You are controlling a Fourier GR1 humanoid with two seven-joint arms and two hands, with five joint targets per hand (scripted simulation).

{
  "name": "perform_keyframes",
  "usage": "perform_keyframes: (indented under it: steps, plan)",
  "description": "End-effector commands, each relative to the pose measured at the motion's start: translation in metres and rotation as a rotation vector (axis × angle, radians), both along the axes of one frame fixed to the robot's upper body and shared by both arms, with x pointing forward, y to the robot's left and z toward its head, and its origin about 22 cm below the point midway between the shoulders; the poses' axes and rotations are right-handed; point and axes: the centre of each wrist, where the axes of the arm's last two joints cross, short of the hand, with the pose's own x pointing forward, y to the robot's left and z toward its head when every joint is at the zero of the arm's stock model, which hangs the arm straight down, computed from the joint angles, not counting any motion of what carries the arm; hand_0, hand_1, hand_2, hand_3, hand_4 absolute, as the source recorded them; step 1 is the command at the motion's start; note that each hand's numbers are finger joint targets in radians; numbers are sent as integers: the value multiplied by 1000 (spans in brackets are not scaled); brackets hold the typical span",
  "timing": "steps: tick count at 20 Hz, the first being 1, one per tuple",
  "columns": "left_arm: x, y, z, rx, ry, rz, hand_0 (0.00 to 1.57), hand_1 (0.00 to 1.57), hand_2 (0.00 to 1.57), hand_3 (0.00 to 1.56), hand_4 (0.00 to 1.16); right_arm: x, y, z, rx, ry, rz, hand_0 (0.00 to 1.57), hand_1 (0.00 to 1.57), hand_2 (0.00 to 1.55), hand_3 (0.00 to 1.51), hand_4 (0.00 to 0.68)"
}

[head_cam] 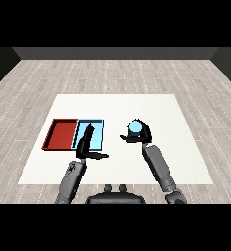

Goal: Pick the blue can and put it in the blue box

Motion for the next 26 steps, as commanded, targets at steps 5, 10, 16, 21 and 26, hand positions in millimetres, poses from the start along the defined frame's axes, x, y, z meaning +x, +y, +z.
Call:
perform_keyframes:
  steps: [5, 10, 16, 21, 26]
  plan:
    - [24, -41, 24, -23, 9, -69, 0, 0, 0, 0, 0, -4, 25, 14, -8, -20, 8, 1443, 1443, 1469, 1383, 566]
    - [6, -46, 15, -3, -3, -79, 0, 0, 0, 0, 0, 5, 16, 14, 12, -39, 46, 1441, 1441, 1467, 1386, 561]
    - [13, -52, -2, 31, 41, -79, 0, 0, 0, 0, 0, -1, 43, 20, 10, -45, 85, 1443, 1443, 1463, 1371, 554]
    - [30, -79, -15, 20, 72, -84, 0, 0, 0, 0, 0, -14, 49, 13, 20, -32, 112, 1419, 1419, 1456, 1365, 555]
    - [31, -89, -15, 6, 112, -103, 0, 0, 0, 0, 0, -20, 51, 22, 56, -50, 92, 1447, 1447, 1467, 1371, 553]
